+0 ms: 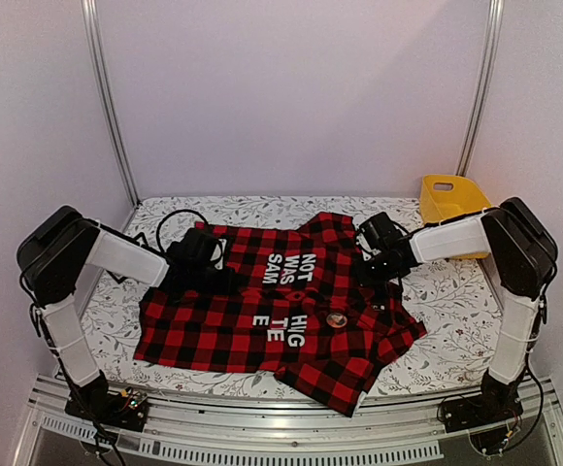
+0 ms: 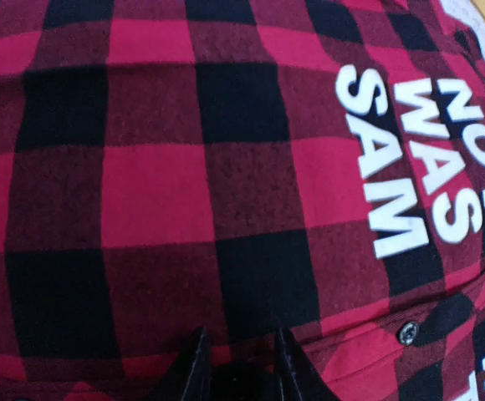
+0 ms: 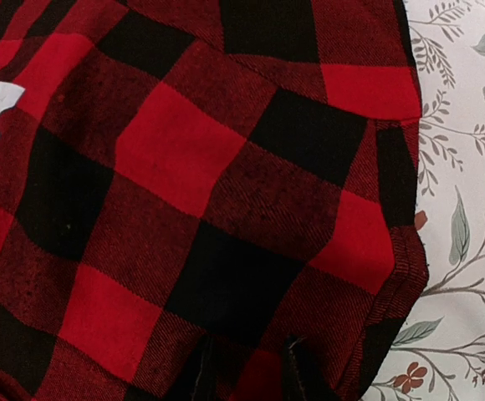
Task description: Pin the brooch onto the clothing
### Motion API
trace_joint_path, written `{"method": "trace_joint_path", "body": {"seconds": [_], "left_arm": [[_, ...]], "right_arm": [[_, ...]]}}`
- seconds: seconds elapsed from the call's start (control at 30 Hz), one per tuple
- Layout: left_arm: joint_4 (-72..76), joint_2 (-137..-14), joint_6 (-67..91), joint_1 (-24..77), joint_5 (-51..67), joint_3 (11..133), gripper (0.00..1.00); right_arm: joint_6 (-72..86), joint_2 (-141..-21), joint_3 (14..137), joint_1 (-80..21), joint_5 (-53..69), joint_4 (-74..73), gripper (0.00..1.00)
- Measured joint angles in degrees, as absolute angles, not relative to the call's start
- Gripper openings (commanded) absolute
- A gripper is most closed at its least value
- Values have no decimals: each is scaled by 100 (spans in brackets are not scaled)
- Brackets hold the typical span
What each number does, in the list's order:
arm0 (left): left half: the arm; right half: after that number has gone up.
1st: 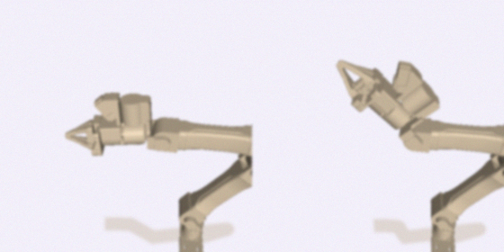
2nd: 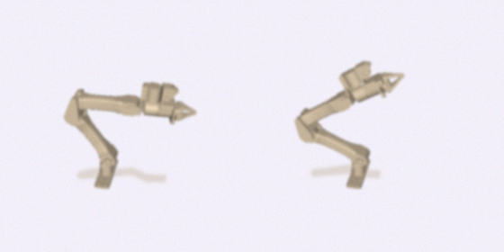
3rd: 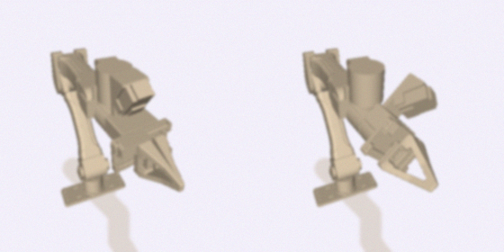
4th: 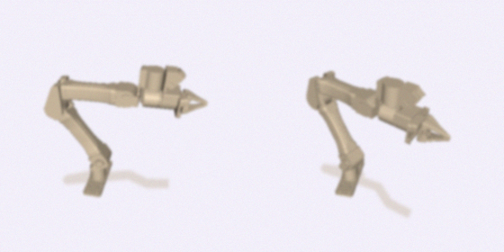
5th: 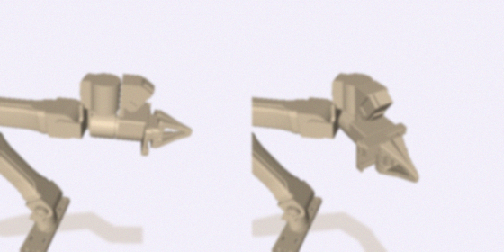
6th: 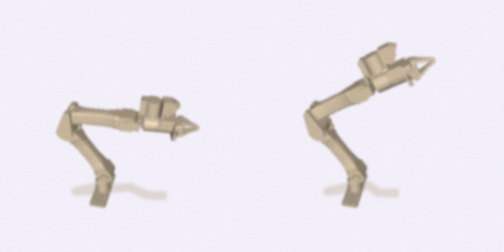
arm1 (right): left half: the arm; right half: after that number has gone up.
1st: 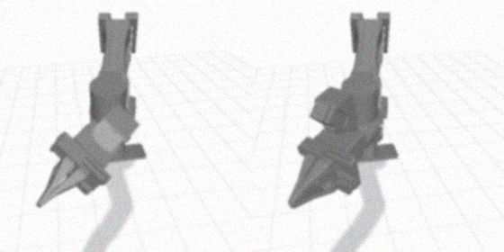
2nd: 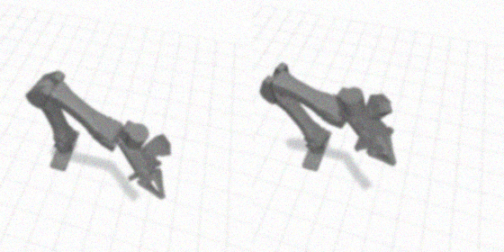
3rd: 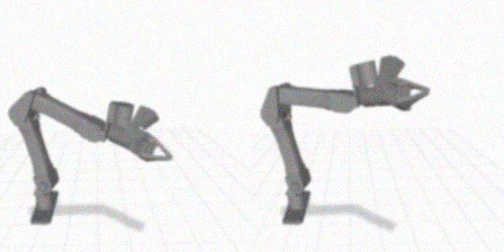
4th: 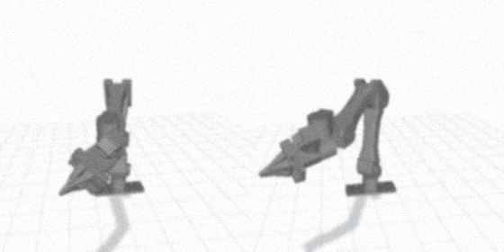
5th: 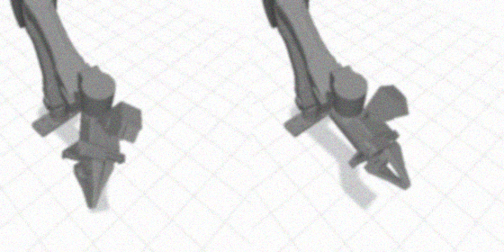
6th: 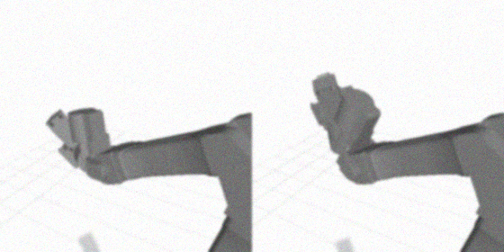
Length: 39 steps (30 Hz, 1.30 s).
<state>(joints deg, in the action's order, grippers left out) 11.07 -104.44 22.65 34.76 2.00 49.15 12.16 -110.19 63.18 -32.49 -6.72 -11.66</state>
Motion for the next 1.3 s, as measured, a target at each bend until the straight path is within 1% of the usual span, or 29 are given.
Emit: {"method": "trace_joint_path", "body": {"seconds": [0.13, 0.33, 0.53, 0.6, 0.63, 0.67, 0.73, 0.77, 0.8, 0.83, 0.87, 0.97, 1.03, 1.07, 1.1, 1.13, 1.17, 1.2, 1.23, 1.3], "left_arm": [[1129, -10733, 2738, 3352, -279, 4969, 29], [1221, -11286, 2877, 3234, -661, 5599, 29], [1315, -11389, 2663, 3118, -834, 5717, 31], [1302, -11319, 2517, 3105, -888, 5680, 33], [1284, -11231, 2443, 3100, -941, 5640, 34], [1251, -11096, 2362, 3100, -1002, 5596, 39], [1221, -10707, 2250, 3098, -1160, 5498, 58], [1221, -10479, 2222, 3096, -1269, 5428, 68], [1219, -10173, 2220, 3092, -1417, 5317, 76], [1210, -9918, 2206, 3083, -1535, 5214, 80], [1221, -9548, 2314, 3057, -1715, 5037, 83], [1131, -8567, 2709, 2705, -2150, 4480, 86], [1035, -8178, 3024, 2180, -2340, 4211, 89], [945, -8073, 3177, 1833, -2386, 4123, 90], [816, -8029, 3339, 1446, -2429, 4082, 91], [711, -8036, 3454, 1160, -2482, 4075, 93], [591, -8060, 3562, 930, -2571, 4082, 98], [458, -8084, 3629, 786, -2641, 4104, 100], [292, -8136, 3715, 674, -2733, 4156, 100], [-21, -8318, 3905, 499, -2805, 4353, 96]], "right_arm": [[1245, -11496, 7065, -3074, -897, -1566, 27], [1140, -12427, 8589, -2589, -1146, -2200, 27], [779, -12954, 9520, -2292, -1238, -2582, 27], [642, -13010, 9690, -2285, -1234, -2738, 29], [558, -13023, 9758, -2285, -1232, -2805, 31], [489, -13021, 9800, -2290, -1214, -2851, 32], [388, -12964, 9806, -2324, -1173, -2847, 36], [325, -12890, 9762, -2353, -1149, -2810, 39], [305, -12792, 9697, -2377, -1131, -2770, 41], [250, -12599, 9509, -2429, -1074, -2655, 45], [222, -12379, 9323, -2491, -1013, -2587, 51], [172, -11542, 8641, -2681, -829, -2268, 68], [239, -11069, 8348, -2777, -698, -2078, 94], [259, -10888, 8235, -2812, -620, -1938, 98], [257, -10726, 8123, -2834, -541, -1806, 99], [246, -10604, 8020, -2858, -491, -1688, 99], [244, -10547, 7955, -2867, -438, -1621, 99], [239, -10506, 7883, -2867, -416, -1544, 99], [235, -10492, 7808, -2858, -408, -1483, 99], [209, -10484, 7642, -2842, -401, -1406, 99]]}}
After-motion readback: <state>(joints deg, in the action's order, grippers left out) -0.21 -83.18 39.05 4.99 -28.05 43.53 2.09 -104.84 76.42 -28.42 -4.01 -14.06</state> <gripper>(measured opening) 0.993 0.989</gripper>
